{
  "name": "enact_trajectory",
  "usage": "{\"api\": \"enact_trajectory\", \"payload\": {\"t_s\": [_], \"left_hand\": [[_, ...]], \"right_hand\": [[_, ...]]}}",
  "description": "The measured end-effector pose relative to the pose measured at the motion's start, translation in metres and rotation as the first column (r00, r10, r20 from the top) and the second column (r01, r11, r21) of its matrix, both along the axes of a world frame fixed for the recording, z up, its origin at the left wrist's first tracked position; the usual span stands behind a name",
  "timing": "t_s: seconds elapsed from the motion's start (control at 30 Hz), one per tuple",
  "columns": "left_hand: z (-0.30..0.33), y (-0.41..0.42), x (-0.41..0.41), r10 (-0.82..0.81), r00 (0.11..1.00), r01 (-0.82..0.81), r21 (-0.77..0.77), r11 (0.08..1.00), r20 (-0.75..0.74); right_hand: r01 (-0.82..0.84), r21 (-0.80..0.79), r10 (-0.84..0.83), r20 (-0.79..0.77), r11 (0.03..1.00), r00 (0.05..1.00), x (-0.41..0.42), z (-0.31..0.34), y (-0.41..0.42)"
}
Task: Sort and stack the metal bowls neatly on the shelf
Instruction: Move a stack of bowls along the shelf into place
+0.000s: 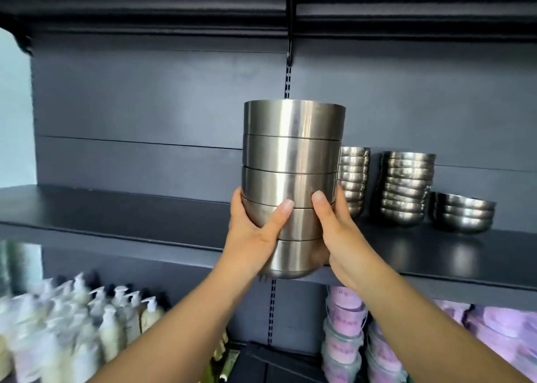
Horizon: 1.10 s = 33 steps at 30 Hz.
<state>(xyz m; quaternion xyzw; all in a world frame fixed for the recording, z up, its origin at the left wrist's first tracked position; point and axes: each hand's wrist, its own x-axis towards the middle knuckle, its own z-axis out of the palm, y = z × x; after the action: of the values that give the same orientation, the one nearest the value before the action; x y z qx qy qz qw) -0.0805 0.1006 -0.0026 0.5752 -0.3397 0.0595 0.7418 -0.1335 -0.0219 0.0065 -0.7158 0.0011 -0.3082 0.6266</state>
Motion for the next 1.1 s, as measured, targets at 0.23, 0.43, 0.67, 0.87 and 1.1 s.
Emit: {"api": "enact_trajectory", "payload": {"t_s": [0.23,0.43,0.67,0.87,1.1], "left_hand": [[-0.008,0.097,-0.043,0.197,0.979,-0.195,0.041,0.980,-0.053],[-0.020,0.183,-0.056,0.374,0.925,-0.367,0.105,0.924,-0.058],[-0.025,0.273,-0.040,0.569,0.811,-0.572,0.020,0.820,-0.138],[-0.019,0.365,-0.003,0.663,0.741,-0.667,-0.002,0.745,-0.109],[0.004,0.477,0.060,0.730,0.679,-0.731,0.023,0.682,-0.081]], "right_hand": [[-0.159,0.053,0.160,-0.007,0.986,0.987,-0.014,-0.017,0.091],[-0.206,0.045,0.204,0.049,0.977,0.978,-0.009,-0.033,0.180],[-0.298,0.024,0.290,0.163,0.954,0.943,0.021,-0.035,0.283],[-0.357,0.007,0.347,0.216,0.934,0.913,0.066,-0.031,0.379],[-0.447,0.084,0.418,0.240,0.890,0.876,0.136,-0.009,0.495]]}}
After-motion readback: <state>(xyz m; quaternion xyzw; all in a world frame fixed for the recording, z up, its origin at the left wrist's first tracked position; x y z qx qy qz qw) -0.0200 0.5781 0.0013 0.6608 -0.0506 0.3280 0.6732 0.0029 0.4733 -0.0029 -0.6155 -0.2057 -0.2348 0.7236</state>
